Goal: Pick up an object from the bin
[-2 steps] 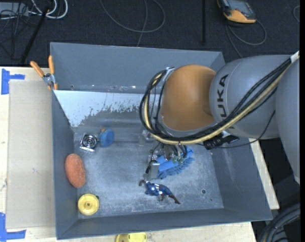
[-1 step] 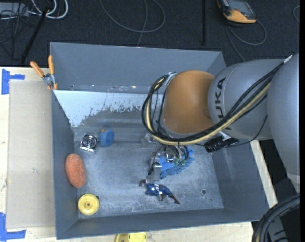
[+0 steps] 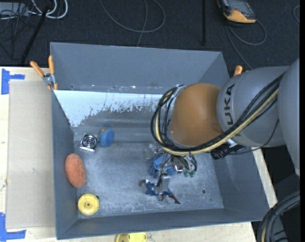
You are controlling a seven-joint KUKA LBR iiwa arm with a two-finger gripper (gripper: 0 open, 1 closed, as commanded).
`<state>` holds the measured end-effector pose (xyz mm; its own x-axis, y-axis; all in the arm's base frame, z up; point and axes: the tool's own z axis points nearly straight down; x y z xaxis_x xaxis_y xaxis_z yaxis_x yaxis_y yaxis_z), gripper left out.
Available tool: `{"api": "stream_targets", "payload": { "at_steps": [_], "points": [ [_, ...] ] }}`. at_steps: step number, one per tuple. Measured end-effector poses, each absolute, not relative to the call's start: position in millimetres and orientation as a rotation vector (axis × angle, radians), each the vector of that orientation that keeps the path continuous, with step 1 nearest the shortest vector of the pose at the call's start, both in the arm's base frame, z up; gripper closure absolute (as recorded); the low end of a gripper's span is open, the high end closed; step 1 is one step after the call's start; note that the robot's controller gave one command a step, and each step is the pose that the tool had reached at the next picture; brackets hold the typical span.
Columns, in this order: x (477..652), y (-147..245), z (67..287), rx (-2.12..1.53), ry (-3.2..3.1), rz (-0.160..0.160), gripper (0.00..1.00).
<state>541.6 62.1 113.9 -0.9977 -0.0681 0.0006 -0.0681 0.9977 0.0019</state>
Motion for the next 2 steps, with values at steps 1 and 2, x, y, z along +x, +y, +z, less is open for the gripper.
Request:
{"api": "stream_targets", "payload": {
  "at_steps": [1, 2],
  "points": [
    [535.1, 46.0, 78.8, 0.194, -3.134, 0.001, 0.00],
    [511.4, 9.2, 72.7, 0.072, -3.135, 0.000, 1.00]
  ]
}}
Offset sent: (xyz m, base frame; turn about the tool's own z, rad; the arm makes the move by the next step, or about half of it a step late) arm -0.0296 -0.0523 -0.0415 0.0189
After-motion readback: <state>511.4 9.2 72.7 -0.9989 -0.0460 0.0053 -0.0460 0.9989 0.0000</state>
